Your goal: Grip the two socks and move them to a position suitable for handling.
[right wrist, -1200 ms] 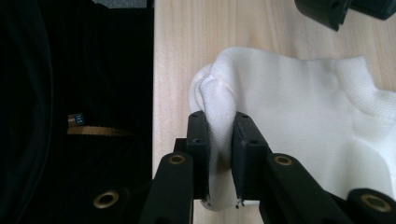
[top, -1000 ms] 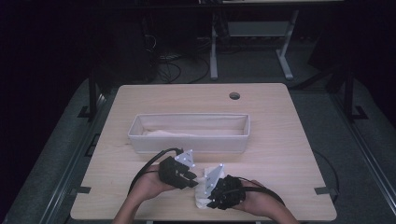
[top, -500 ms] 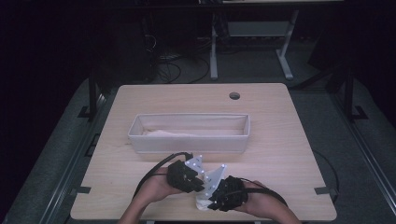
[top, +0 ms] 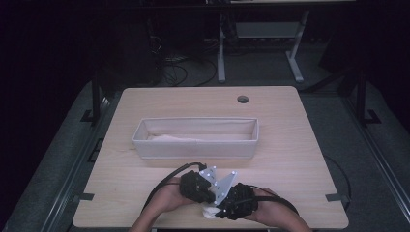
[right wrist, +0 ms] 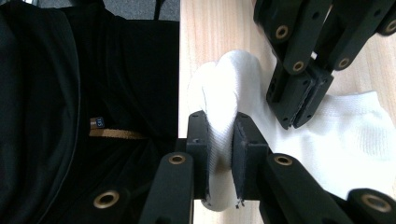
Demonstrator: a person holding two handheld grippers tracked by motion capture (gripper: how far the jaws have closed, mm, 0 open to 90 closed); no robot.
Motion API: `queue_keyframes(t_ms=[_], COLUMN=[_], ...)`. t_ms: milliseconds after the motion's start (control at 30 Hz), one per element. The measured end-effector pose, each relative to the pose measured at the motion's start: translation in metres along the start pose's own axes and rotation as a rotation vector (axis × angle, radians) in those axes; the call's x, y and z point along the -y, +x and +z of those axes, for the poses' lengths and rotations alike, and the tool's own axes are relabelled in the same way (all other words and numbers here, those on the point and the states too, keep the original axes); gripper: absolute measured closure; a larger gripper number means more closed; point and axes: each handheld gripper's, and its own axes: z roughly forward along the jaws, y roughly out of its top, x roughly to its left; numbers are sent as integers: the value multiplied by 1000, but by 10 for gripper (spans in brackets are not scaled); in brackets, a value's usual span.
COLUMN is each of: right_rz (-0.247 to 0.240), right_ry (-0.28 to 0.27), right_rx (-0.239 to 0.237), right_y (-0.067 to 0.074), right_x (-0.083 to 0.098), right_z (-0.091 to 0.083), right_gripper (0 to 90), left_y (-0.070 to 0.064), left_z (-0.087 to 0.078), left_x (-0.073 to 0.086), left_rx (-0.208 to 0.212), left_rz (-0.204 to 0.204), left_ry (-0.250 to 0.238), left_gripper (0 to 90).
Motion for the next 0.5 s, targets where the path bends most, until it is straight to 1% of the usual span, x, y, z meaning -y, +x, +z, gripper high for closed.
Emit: queue_keyframes(t_ms=[33,167,300,367,500], right_rz=[1,1,7,9,23], right_ry=[3,-2,-2,-3,-12], right_rx=[0,0,-1,0,-10], right_y=[0,0,2,2,3], right_x=[0,0,0,0,0], right_z=[0,1,0,-1,-1], right_gripper=[785,785,785,785,786], left_y=[-1,-1,0,2,5], left_z=[2,-1,-12,-18,-27], left_x=[0,1,4,5,9], left_rx=[0,-8,-21,-30,-46], left_rz=[3,0,-14,-10,-23], left_ry=[7,-8,-37,-38,-56], left_gripper=[859,849,846,834,834])
